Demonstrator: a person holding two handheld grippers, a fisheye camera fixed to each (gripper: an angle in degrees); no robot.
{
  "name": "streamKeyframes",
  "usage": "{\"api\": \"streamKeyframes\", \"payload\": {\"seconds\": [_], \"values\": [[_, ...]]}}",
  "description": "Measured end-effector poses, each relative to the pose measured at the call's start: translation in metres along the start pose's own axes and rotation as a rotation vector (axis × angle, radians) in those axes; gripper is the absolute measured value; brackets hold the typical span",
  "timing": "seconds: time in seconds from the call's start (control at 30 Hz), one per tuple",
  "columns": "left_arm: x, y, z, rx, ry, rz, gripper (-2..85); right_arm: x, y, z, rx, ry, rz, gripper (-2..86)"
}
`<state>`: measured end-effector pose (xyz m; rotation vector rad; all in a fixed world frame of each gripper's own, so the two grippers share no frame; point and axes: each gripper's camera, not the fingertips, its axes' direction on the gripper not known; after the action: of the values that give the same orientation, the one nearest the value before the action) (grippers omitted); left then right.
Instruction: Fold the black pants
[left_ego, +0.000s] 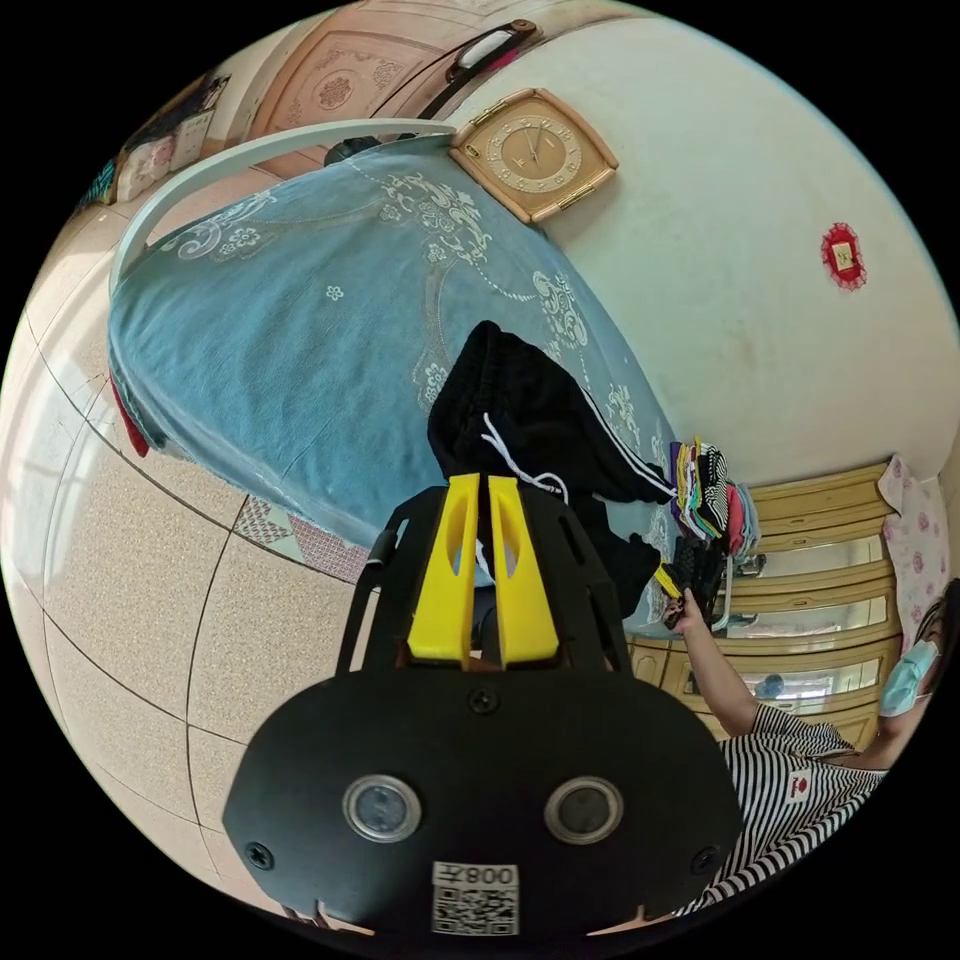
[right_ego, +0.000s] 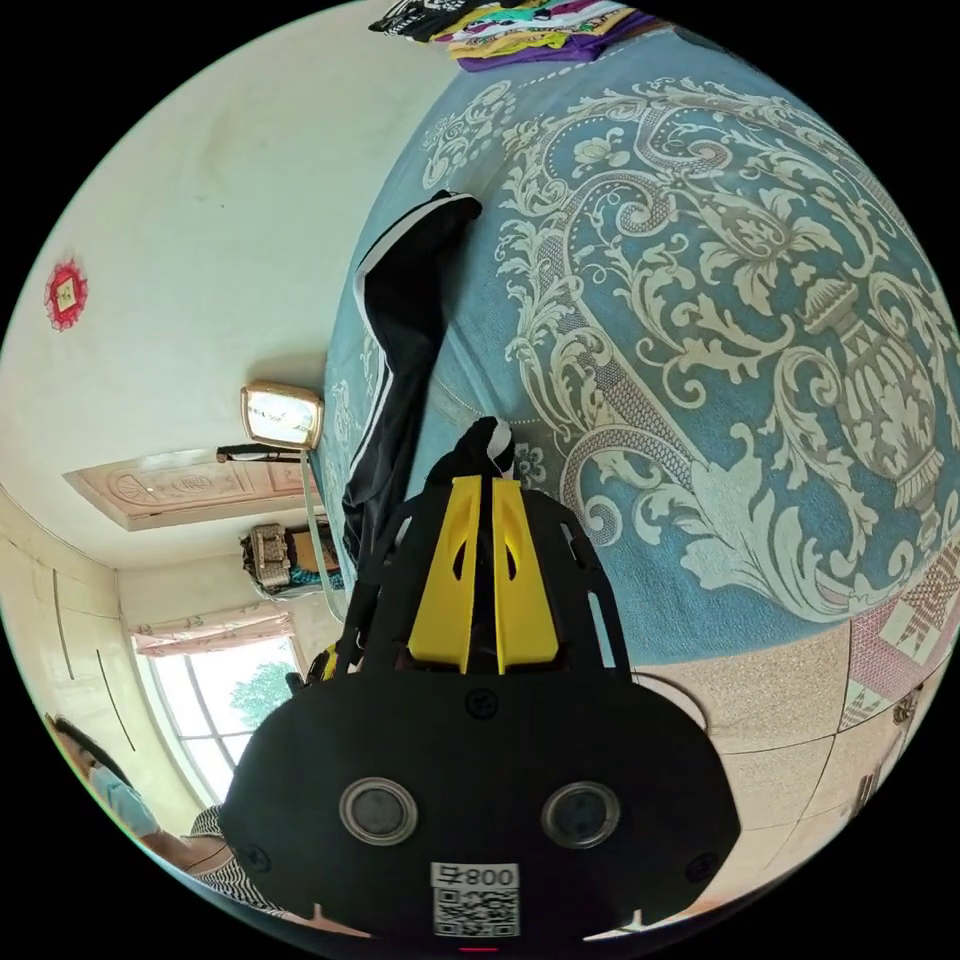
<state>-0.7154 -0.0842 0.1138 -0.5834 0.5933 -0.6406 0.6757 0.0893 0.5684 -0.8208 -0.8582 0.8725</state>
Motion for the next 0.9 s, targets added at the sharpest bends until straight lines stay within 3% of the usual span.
{"api": "streamKeyframes", "payload": {"seconds": [0.1,0.33,0.5,0.73,0.9], "values": [[0.007,-0.009,-0.004,0.045,0.062,-0.005,1.8,-0.007,-0.008,-0.018,-0.002,-0.096,-0.063,1.2],[0.043,-0.042,-0.026,0.214,0.227,0.062,1.6,-0.045,-0.010,-0.129,0.218,-0.260,-0.256,0.2],[0.055,-0.046,-0.024,0.208,0.218,0.107,1.6,-0.037,0.018,-0.190,0.375,-0.294,-0.303,0.1],[0.007,-0.031,0.042,0.014,0.132,-0.124,1.2,0.097,0.049,-0.163,0.267,-0.127,0.070,0.1],[0.001,-0.035,0.064,-0.014,0.036,-0.205,0.5,0.157,0.069,-0.137,0.271,-0.202,0.312,0.1]]}}
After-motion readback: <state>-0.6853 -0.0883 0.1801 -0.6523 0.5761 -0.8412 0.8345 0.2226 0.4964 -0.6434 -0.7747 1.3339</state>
